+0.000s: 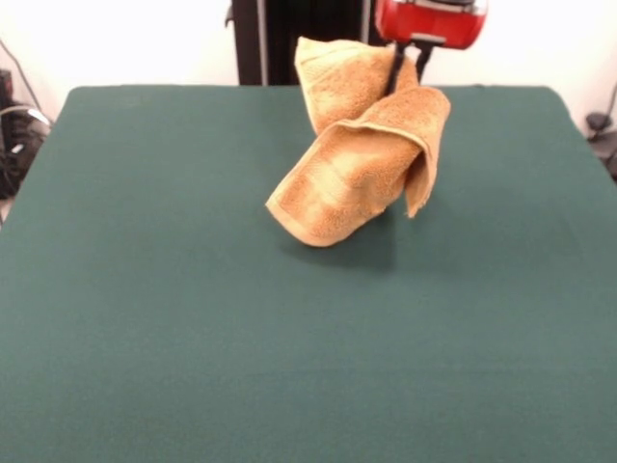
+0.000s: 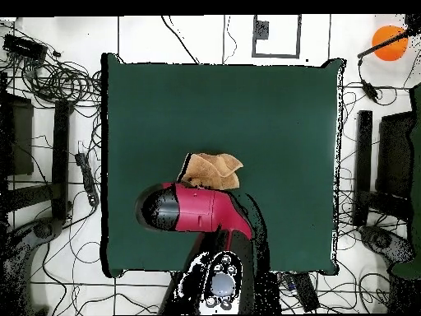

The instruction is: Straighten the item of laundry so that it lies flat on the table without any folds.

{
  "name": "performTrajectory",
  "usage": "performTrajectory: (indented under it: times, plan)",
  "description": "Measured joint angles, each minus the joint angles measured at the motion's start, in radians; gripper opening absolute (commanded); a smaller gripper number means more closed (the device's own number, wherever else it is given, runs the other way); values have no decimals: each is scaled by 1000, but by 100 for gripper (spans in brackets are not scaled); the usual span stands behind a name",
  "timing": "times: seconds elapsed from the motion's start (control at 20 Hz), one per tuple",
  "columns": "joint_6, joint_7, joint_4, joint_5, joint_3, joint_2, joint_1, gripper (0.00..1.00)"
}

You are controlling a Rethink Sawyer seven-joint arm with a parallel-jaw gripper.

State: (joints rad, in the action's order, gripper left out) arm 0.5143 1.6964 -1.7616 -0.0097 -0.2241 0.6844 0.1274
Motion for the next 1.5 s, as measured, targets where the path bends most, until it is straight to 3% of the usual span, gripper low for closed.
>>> performTrajectory:
  times: [1.05,1.1,1.5]
  plan:
    - [0,0,0,13,-24,-1,0,0]
    - [0,0,0,14,-24,-1,0,100]
    - [0,0,0,17,-24,0,0,100]
